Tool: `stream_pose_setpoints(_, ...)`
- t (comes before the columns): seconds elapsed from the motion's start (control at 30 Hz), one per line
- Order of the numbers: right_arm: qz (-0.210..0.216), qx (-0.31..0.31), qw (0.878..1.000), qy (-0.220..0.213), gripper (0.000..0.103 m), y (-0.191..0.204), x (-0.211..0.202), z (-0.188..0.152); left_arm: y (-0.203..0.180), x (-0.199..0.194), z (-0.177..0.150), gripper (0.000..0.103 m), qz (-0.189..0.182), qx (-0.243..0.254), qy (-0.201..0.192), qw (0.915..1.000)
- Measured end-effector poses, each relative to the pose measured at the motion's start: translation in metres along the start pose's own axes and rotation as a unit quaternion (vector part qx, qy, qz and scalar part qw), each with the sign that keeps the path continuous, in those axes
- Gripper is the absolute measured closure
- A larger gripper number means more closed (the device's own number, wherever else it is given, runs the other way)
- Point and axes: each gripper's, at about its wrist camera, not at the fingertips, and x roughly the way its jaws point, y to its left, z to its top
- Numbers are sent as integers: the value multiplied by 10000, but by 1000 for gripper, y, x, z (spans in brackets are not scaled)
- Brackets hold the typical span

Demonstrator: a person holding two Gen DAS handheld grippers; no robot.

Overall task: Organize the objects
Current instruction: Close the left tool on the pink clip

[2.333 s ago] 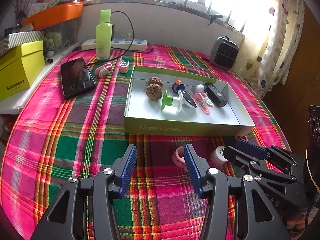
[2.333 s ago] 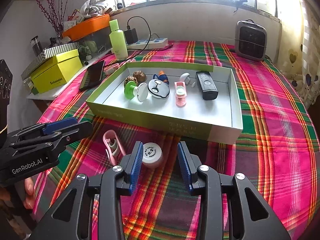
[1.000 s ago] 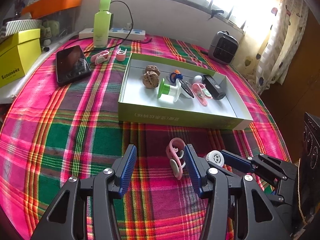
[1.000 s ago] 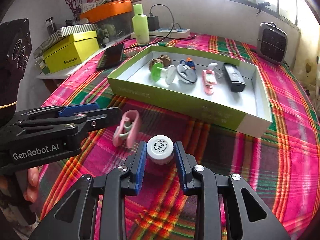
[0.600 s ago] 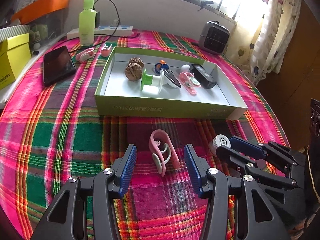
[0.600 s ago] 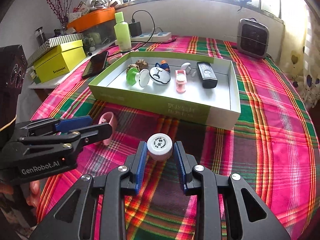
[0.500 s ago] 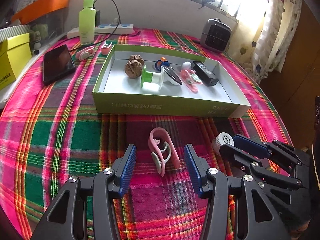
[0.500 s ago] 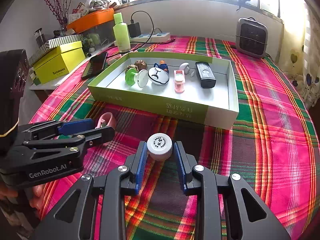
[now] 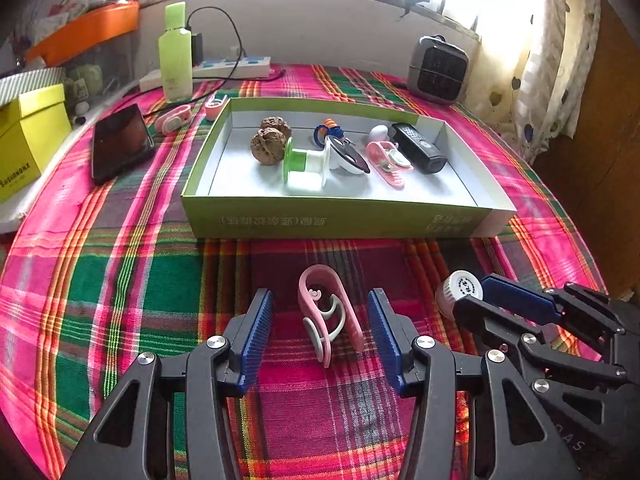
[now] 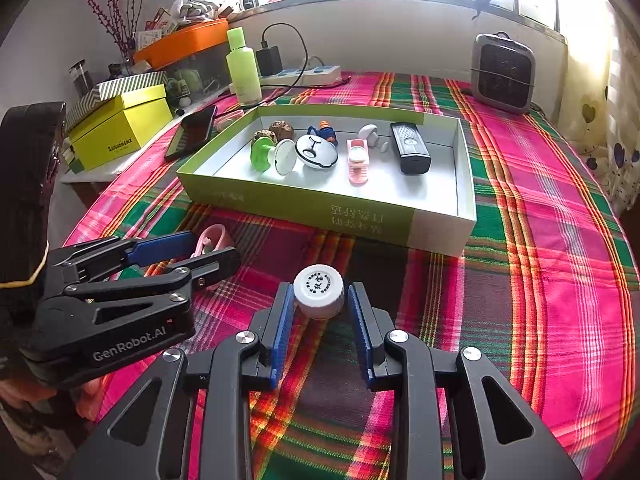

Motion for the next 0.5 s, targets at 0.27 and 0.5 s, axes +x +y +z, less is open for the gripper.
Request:
stream_pose_setpoints(0.27,29,24,10000,-7,73,-1,0,-1,2,0,-1,68,179,-25,-62,9998)
stream_pose_setpoints(0.5,36,27,10000,0,73,-1,0,-2,4,0,-1,72,232,-46,-68,9997)
